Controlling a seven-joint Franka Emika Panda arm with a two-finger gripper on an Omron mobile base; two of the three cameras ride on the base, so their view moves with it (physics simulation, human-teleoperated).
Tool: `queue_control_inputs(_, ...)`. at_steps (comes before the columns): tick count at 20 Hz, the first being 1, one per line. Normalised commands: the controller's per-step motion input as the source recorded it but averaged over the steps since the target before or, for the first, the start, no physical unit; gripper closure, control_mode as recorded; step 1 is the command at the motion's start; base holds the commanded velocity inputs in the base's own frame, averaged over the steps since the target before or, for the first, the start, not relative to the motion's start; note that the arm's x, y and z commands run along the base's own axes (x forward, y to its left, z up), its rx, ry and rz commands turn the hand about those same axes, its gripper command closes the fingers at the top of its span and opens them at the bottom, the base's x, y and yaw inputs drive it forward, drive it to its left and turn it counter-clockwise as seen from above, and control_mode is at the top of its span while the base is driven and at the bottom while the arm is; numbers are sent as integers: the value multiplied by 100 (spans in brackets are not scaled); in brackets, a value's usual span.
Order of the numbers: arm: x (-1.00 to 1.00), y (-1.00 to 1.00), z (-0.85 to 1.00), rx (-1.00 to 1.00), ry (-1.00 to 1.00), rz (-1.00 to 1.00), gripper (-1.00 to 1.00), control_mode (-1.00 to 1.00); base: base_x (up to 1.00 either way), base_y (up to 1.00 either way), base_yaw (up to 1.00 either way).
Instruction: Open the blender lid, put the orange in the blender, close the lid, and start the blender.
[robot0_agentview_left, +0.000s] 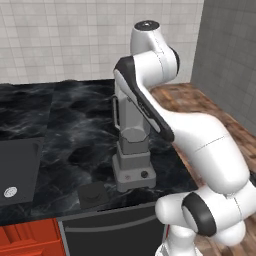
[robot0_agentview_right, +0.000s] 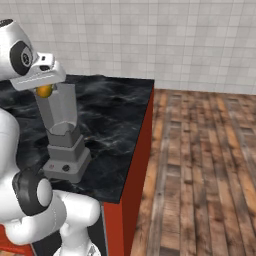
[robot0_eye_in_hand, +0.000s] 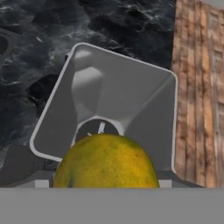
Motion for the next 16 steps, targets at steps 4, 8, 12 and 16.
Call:
queue_control_inputs(4, 16, 1, -45, 0, 12, 0, 100, -100, 0, 0, 0)
queue_control_inputs(8, 33, 0, -20, 0, 3, -1, 100, -100, 0, 0, 0)
queue_control_inputs(12, 39, 0, -16, 0, 1, -4, 100, -100, 0, 0, 0)
queue_control_inputs(16, 24, 0, -51, 0, 5, -3, 100, -100, 0, 0, 0)
